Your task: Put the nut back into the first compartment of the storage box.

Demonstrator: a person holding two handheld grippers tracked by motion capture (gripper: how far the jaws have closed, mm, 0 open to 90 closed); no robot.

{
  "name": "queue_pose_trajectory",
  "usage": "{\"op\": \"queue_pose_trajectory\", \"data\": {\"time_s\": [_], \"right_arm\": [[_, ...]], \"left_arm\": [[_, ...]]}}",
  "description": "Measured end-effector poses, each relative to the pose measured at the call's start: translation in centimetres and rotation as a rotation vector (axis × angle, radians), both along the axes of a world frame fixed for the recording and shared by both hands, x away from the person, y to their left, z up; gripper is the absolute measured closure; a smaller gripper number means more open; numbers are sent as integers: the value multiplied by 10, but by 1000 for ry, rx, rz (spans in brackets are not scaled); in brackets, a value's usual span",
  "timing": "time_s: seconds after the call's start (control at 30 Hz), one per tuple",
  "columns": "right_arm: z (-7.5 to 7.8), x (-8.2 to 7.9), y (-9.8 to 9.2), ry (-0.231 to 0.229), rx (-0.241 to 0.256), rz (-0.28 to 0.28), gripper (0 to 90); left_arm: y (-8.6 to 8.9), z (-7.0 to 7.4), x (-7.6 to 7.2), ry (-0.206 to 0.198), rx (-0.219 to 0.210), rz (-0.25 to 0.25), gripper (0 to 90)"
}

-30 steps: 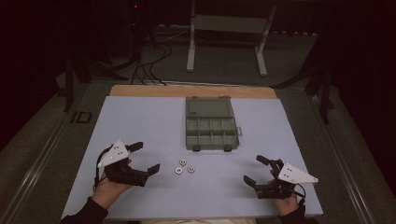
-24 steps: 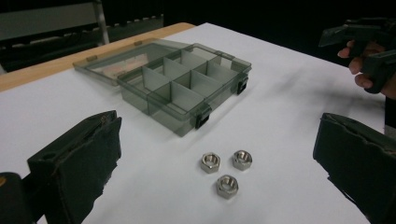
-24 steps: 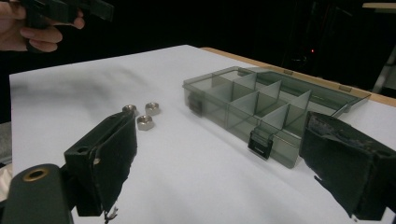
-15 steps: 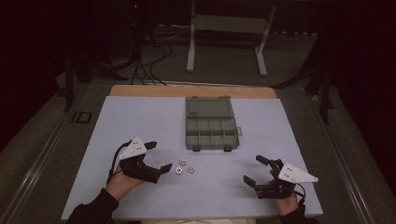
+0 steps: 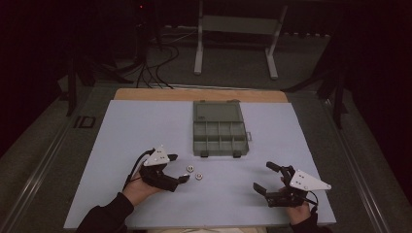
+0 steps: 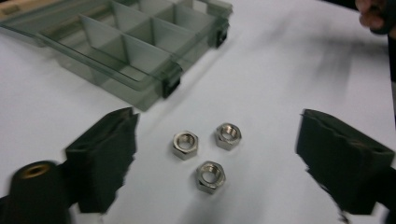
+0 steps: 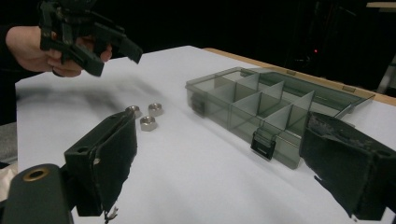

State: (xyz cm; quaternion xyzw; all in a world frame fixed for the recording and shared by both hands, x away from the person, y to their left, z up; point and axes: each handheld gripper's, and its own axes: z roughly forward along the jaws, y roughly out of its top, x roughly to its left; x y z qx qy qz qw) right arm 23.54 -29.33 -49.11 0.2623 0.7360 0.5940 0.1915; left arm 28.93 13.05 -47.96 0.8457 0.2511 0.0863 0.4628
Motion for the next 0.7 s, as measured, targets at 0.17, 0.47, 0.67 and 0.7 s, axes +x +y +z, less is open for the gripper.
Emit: {"op": "queue_pose_trajectory", "data": {"time_s": [0.17, 0.47, 0.67, 0.7], "right_arm": [[0, 0, 1, -1, -3, 0, 113], [0, 0, 1, -3, -1, 1, 113], [1, -1, 0, -3, 2, 2, 114], [1, -1, 0, -3, 2, 2, 113]], "left_arm": [[-4, -9, 1, 29, 34, -18, 198], [-12, -20, 3, 58, 123, -40, 426], [-18, -25, 5, 69, 171, -52, 494], [-19, -26, 5, 72, 178, -56, 508]]}}
